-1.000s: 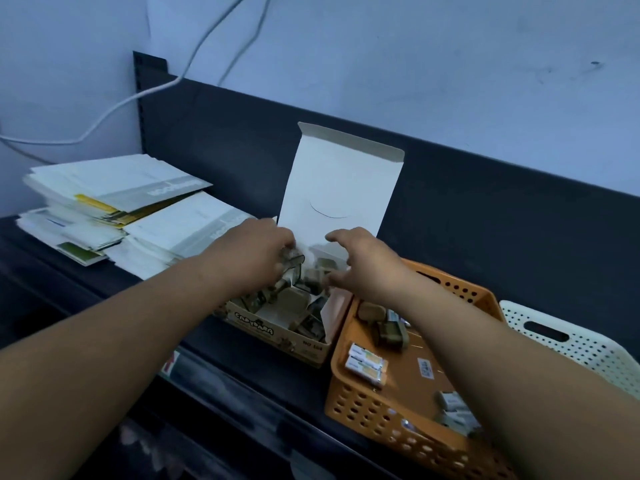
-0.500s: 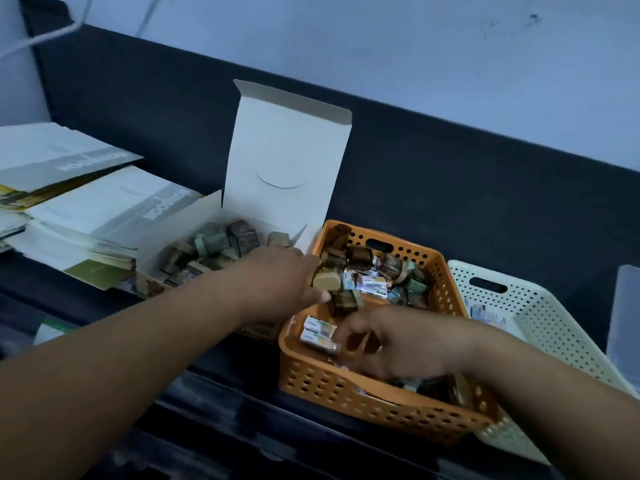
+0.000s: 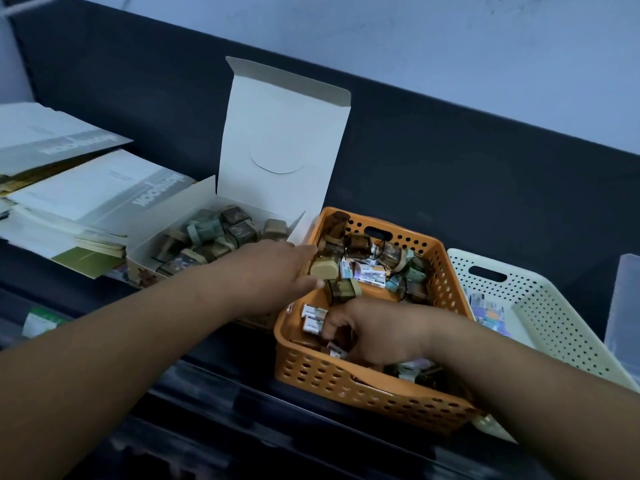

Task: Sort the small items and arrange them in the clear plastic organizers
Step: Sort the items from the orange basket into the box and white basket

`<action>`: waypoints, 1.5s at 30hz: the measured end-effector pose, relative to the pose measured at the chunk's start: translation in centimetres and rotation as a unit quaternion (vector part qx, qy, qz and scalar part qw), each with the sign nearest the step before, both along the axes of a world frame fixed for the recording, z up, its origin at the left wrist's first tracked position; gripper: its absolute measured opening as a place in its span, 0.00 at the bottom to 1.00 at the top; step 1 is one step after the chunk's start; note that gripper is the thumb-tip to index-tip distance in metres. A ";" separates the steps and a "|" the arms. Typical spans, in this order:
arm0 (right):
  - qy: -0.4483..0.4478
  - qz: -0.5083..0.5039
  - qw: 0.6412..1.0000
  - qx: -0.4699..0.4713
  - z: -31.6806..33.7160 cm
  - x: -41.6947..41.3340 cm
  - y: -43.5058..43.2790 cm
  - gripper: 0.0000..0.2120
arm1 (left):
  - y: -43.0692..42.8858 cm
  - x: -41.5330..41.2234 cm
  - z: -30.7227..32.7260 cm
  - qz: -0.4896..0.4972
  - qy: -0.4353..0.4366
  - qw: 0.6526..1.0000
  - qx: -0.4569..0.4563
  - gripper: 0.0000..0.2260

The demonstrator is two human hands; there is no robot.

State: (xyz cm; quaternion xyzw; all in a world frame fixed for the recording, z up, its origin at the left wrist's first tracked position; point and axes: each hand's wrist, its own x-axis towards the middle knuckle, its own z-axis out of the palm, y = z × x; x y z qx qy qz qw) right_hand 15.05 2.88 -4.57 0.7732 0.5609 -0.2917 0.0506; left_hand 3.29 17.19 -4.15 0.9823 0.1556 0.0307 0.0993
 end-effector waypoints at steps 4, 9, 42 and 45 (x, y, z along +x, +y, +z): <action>0.022 -0.039 0.999 0.019 0.2 0.6 -0.4 0.13 | -0.1 0.1 0.2 0.000 0.001 1.000 0.010 0.26; -0.004 -0.076 0.989 0.128 0.5 1.9 0.0 0.09 | -0.4 0.2 0.4 -0.005 0.000 1.000 0.016 0.22; -0.179 -0.383 0.870 0.251 1.5 9.6 -12.4 0.17 | -1.5 4.0 0.7 0.078 -0.003 0.997 0.013 0.23; -0.167 -0.288 0.895 0.296 2.4 7.3 -10.8 0.22 | -1.5 4.1 0.2 0.073 -0.014 0.997 0.029 0.20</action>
